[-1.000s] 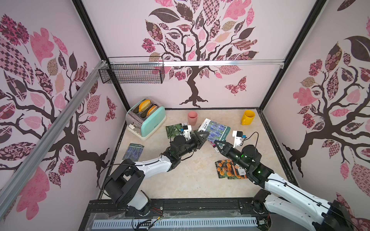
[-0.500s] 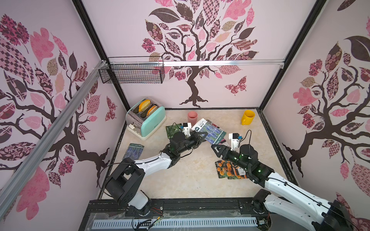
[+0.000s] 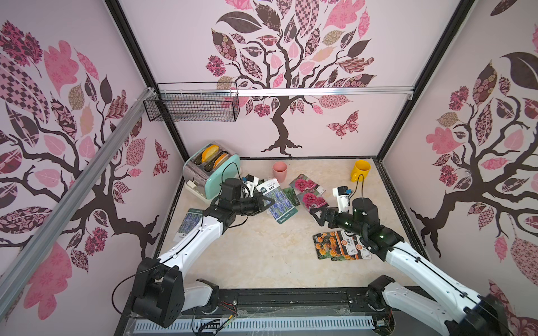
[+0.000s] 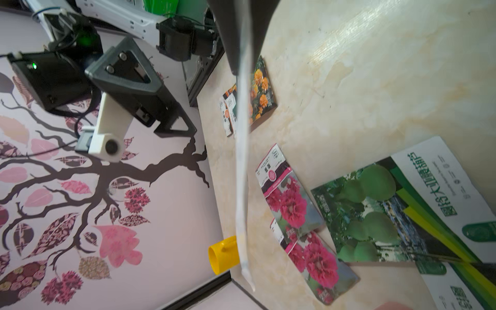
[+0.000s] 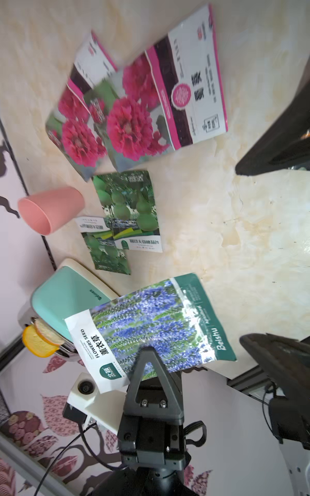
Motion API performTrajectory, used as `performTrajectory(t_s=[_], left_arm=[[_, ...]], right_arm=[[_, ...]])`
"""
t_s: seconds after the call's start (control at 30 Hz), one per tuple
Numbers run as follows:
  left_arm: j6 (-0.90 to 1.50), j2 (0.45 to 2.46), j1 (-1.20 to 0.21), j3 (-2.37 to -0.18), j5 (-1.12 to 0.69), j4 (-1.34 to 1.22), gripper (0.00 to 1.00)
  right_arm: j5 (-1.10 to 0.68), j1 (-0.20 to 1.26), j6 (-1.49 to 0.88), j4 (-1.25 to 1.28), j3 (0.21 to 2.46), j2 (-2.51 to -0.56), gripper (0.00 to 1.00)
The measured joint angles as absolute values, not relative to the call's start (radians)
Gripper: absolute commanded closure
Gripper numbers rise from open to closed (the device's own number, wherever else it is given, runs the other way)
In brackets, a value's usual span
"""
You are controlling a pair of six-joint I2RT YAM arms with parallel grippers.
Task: Arrange the seed packets in a row
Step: Place the seed packet at the center of the board.
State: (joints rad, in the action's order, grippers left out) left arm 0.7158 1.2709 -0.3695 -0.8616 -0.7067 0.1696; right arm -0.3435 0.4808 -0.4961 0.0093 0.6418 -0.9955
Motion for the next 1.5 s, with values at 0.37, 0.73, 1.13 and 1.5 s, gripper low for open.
performTrajectory(t_s=[0.37, 0.73, 1.13, 1.5], left_arm=[[0.647, 1.246, -0.395, -0.82, -0.795, 0.215, 1.0], [0.655, 1.275, -0.485, -0.813, -0.811, 0.157, 1.0], [0.664, 1.34, -0.488, -0.827, -0.76, 0.152, 1.0], [0.668, 1.356, -0.463, -0.861, -0.694, 0.207, 0.66]], right_arm=[[-0.6, 0.481, -0.567, 0.332, 0.593, -1.236, 0.18], [-0.71, 0.481, -0.666, 0.563, 0.587, -1.376, 0.39], [-0.709, 0.479, -0.68, 0.611, 0.548, -1.371, 0.96], [-0.691, 0.483, -0.674, 0.634, 0.547, -1.369, 1.0]])
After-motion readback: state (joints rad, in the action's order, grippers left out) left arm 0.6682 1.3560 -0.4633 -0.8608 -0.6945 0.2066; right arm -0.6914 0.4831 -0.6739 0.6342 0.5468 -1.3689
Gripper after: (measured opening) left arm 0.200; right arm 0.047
